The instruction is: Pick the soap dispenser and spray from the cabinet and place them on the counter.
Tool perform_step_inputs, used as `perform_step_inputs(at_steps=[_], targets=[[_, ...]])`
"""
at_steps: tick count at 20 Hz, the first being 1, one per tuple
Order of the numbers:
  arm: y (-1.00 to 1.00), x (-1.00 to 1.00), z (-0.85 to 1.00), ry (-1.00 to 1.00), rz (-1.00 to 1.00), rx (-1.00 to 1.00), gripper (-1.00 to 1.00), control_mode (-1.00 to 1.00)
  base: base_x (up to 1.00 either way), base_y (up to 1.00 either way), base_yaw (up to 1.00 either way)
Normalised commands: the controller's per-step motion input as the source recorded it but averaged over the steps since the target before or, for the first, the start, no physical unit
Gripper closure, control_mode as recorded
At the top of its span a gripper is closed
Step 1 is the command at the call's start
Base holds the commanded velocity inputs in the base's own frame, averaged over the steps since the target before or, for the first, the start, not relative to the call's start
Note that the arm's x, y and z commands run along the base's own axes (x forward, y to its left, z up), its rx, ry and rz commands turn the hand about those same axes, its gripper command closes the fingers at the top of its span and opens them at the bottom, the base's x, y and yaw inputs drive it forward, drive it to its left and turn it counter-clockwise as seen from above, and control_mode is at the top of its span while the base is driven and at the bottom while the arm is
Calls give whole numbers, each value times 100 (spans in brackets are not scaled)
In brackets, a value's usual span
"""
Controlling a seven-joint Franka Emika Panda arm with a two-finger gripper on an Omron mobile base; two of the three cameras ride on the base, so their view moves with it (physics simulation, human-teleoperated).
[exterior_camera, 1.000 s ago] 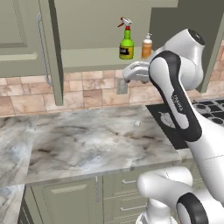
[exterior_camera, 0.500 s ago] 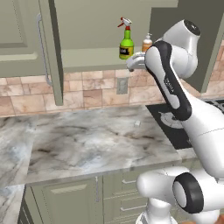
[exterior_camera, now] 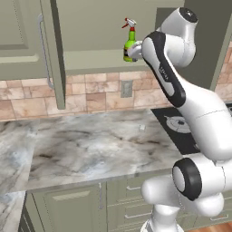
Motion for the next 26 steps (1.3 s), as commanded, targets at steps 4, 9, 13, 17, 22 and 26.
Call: perform_step_inputs(at_steps=[4,9,13,17,22,26], targets=[[0,5,-2,0,0,0,-100,-100,0,0,0],[-1,32,2,0,-1,0,-100,-100,0,0,0],[-1,53,7,0,-4,0,-100,-100,0,0,0],[-1,54,14,0,-5,0,-100,-100,0,0,0],[-2,50,25,0,-7,1,-100,-100,0,0,0],[-9,35,25,0,-5,2,-100,-100,0,0,0]])
